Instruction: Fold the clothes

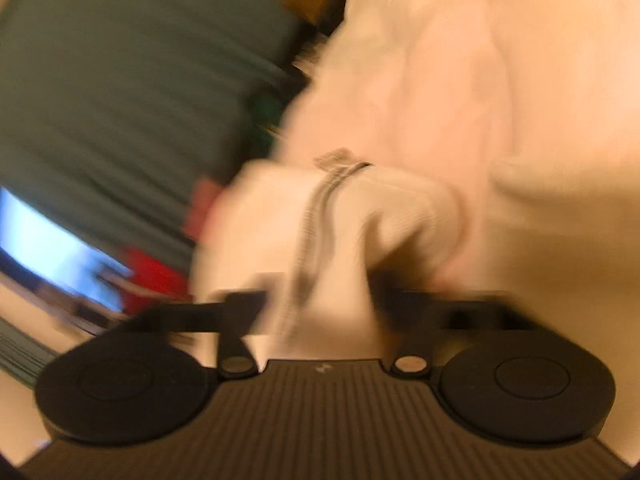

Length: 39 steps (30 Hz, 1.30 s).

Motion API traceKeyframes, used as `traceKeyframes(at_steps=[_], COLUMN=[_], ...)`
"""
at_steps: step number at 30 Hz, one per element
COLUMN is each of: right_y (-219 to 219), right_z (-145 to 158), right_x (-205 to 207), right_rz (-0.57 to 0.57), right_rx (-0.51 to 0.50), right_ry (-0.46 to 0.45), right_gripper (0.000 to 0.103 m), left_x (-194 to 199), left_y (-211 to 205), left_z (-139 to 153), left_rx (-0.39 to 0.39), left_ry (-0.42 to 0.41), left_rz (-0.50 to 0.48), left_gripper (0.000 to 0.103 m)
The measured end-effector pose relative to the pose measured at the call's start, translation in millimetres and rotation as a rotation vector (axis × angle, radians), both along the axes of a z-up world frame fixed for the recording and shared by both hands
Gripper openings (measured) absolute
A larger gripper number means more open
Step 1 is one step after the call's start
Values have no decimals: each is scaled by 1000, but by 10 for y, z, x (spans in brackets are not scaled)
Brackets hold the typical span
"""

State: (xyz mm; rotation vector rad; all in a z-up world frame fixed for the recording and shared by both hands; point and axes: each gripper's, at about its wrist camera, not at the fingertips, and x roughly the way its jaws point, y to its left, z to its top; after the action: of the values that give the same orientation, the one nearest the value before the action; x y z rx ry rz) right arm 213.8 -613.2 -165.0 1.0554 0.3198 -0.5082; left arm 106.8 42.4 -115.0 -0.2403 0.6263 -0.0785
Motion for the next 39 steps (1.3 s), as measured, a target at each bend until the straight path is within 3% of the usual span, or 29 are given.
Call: traceKeyframes(at_steps=[2, 5, 9, 13, 16, 18, 20, 23, 28, 31, 36, 39], right_y=[122, 276, 274, 384, 643, 813, 1160, 1728, 2381, 2532, 2535, 2452], right_z=[232, 402, 115, 180, 341, 471, 704, 1042, 1384, 1430, 1449, 1425], right_x=[-39, -122, -121, -342, -557, -802, -1003, -1313, -1772, -1955, -2039, -2043], right_rz=[-33, -94, -74, -30, 13, 51, 125, 251, 391, 421, 391, 361], right_rx=[-154, -355, -367, -415, -446, -453, -518, -615, -684, -673, -701, -676], right_ry=[-31, 0, 176, 240, 271, 249, 216, 178, 137, 135, 164, 189], right_gripper=[6, 5, 6, 13, 30, 70, 85, 83, 83, 84, 84, 83], left_x=[-21, -75, -177, -267, -325, -374, -435, -545, -792, -961, -1144, -1171], left_y=[1, -36, -102, -141, -182, -185, -180, -121, -5, 69, 247, 578], left_z=[13, 53, 117, 194, 263, 310, 361, 443, 619, 704, 777, 815], left_rx=[8, 33, 78, 113, 137, 145, 149, 129, 114, 139, 248, 181], left_ry=[-7, -23, -55, -89, -121, -136, -149, -156, -166, -169, -114, -18], left_rz=[0, -12, -33, -45, -58, -65, -67, -71, -67, -71, -32, 13], left_gripper=[87, 87, 87, 87, 88, 88, 88, 88, 91, 91, 91, 91])
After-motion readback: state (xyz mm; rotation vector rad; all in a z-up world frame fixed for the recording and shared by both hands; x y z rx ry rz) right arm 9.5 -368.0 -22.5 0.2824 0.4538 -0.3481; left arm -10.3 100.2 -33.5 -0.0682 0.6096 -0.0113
